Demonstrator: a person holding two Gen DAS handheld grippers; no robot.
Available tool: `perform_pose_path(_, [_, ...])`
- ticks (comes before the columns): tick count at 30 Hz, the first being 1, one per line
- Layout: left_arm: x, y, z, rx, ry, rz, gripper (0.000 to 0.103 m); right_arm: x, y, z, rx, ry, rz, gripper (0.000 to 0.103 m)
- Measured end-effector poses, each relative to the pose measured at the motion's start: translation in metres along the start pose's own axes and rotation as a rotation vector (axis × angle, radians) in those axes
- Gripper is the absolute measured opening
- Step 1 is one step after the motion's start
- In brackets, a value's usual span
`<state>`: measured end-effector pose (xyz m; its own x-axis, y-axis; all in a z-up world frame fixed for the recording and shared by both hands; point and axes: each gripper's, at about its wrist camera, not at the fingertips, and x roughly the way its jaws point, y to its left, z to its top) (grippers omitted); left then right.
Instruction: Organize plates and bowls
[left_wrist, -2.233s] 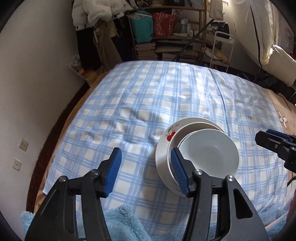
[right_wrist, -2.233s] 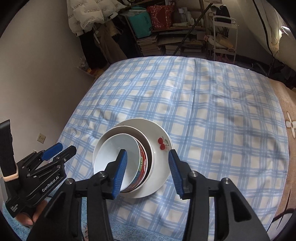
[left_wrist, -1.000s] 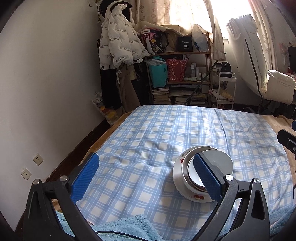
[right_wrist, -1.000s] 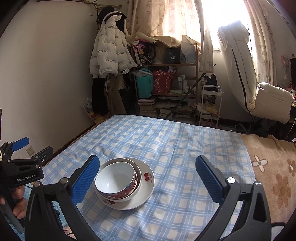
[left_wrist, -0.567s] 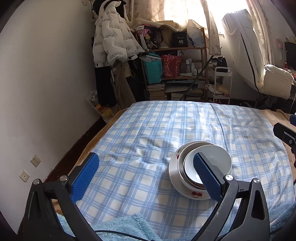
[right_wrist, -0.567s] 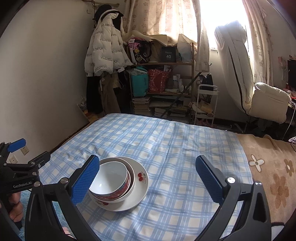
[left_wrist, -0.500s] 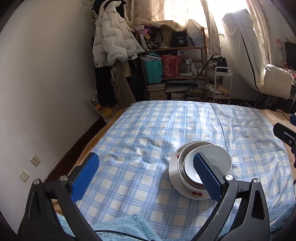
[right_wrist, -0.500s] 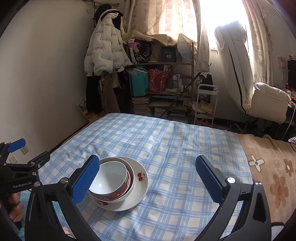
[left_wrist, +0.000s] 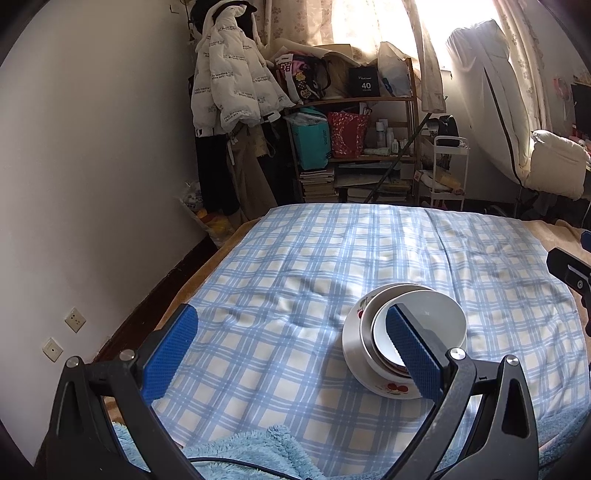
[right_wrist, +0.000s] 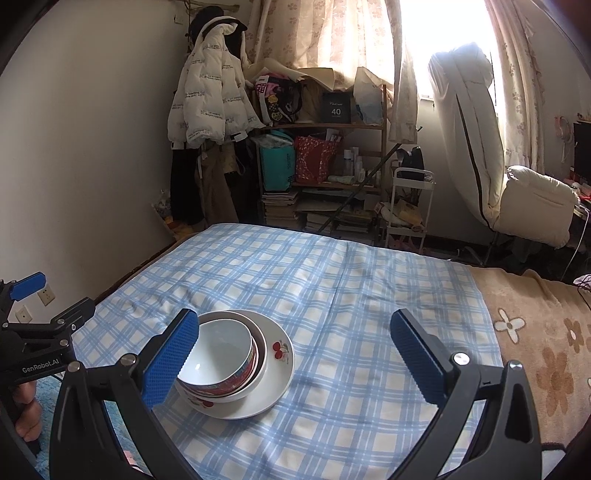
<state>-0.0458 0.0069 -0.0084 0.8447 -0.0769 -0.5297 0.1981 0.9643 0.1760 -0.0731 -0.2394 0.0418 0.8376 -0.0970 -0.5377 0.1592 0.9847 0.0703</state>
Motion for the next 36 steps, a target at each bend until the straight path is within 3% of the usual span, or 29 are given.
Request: perform_pose_path(36, [-0.0021,0.0021,0.0020,0.007,-0.006,0.011,0.100,0.0014,-0.0084,-0.0035,0.007,0.020,-0.009,0.103])
